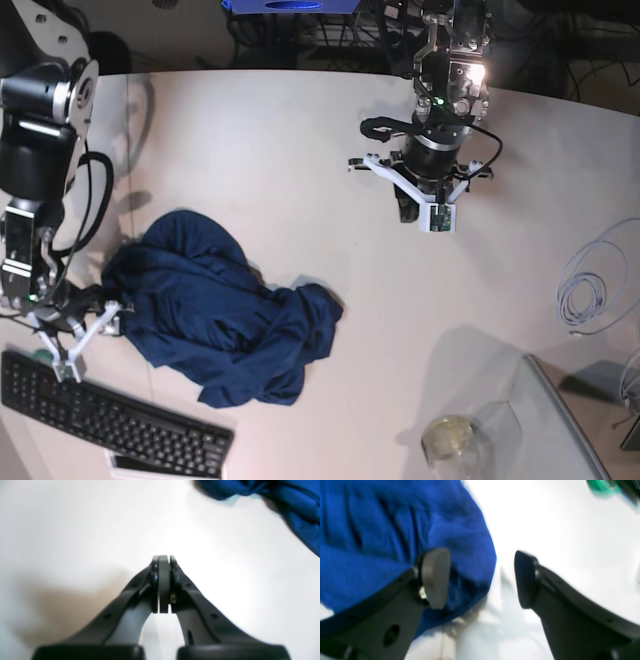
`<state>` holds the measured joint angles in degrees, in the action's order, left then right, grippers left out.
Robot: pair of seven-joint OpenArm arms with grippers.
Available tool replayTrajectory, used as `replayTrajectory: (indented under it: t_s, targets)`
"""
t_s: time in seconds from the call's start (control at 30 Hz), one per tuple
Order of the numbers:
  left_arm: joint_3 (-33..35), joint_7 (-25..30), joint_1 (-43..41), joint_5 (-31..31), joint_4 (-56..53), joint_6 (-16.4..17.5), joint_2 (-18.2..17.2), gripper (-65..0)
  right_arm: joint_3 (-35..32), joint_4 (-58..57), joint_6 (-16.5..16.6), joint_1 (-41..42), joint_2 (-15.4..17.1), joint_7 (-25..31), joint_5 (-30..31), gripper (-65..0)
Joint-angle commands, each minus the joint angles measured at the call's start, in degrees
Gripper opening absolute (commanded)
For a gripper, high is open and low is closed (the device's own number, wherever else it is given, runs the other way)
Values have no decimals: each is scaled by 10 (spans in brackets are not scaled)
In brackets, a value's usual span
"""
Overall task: Layout the t-shirt on the table in an organized manner, then fold the t-shirt properly
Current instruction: 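Move both grippers down toward the crumpled dark blue t-shirt, then grasp the t-shirt fabric with both grippers and pull it apart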
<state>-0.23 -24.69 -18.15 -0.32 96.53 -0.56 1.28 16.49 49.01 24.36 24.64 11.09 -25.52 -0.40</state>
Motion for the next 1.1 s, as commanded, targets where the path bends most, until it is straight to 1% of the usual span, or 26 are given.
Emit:
replayTrajectory:
  t_s: [0.0,0.07,0.13,0.2,0.23,0.27,0.3,0.37,0.43,0.47,0.5,0.53,0.57,0.63,0.73,0.8,0.83,0.87,0.93,1.0,1.07]
  targets:
    - [2,13,0,-1,13,1,1,-650,2,-33,-3,34,17,26,2,-245]
    - [1,13,-2,-1,9,1,-1,-650,1,-120,-3,77,28,72,1,-239]
    - [1,13,-3,-1,7,1,-1,-650,0,-184,-3,106,34,108,1,-227]
    - [1,13,-3,-1,8,1,-1,-650,-23,-232,-4,127,34,137,-18,-228]
    - [4,13,-2,-1,8,1,0,-640,-39,-247,-4,129,32,145,-30,-230]
    - [7,13,1,-1,8,1,0,-583,-51,-257,-4,129,29,150,-39,-231]
    - [9,13,4,-1,8,1,1,-546,-60,-258,-4,126,26,152,-39,-231]
    - [10,13,8,-1,7,1,6,-538,-59,-255,-4,111,16,153,-32,-231]
    - [34,13,24,-1,-3,1,11,-538,-45,-236,-4,100,13,153,-32,-231]
    - [48,13,32,-1,-17,1,11,-550,-37,-221,-4,88,13,153,-32,-231]
    - [64,14,47,-1,-35,1,13,-574,-32,-199,-4,78,13,153,-32,-231]
    - [85,14,66,-1,-59,1,15,-619,-29,-175,-4,65,12,153,-32,-231]
    - [106,15,84,-1,-84,1,18,-650,-26,-148,-4,52,12,151,-32,-231]
    - [157,16,130,-1,-141,1,33,-650,-27,-84,-5,21,12,151,-32,-231]
    - [201,18,200,-1,-229,1,70,-650,-27,-5,-5,-24,16,145,-33,-234]
    - [226,19,244,-2,-285,0,77,-650,-23,42,-5,-53,18,129,-33,-242]
    - [249,20,268,-4,-315,0,77,-650,-12,65,-5,-68,18,121,-33,-266]
    - [278,32,292,-19,-345,0,77,-650,3,85,-5,-81,16,113,-33,-296]
    - [319,80,330,-68,-402,0,77,-650,36,108,-5,-96,13,97,-33,-336]
    - [346,140,368,-141,-476,-1,77,-650,57,117,-5,-100,13,82,-33,-342]
    - [385,185,399,-214,-546,-1,77,-650,68,120,-5,-107,13,79,-33,-344]
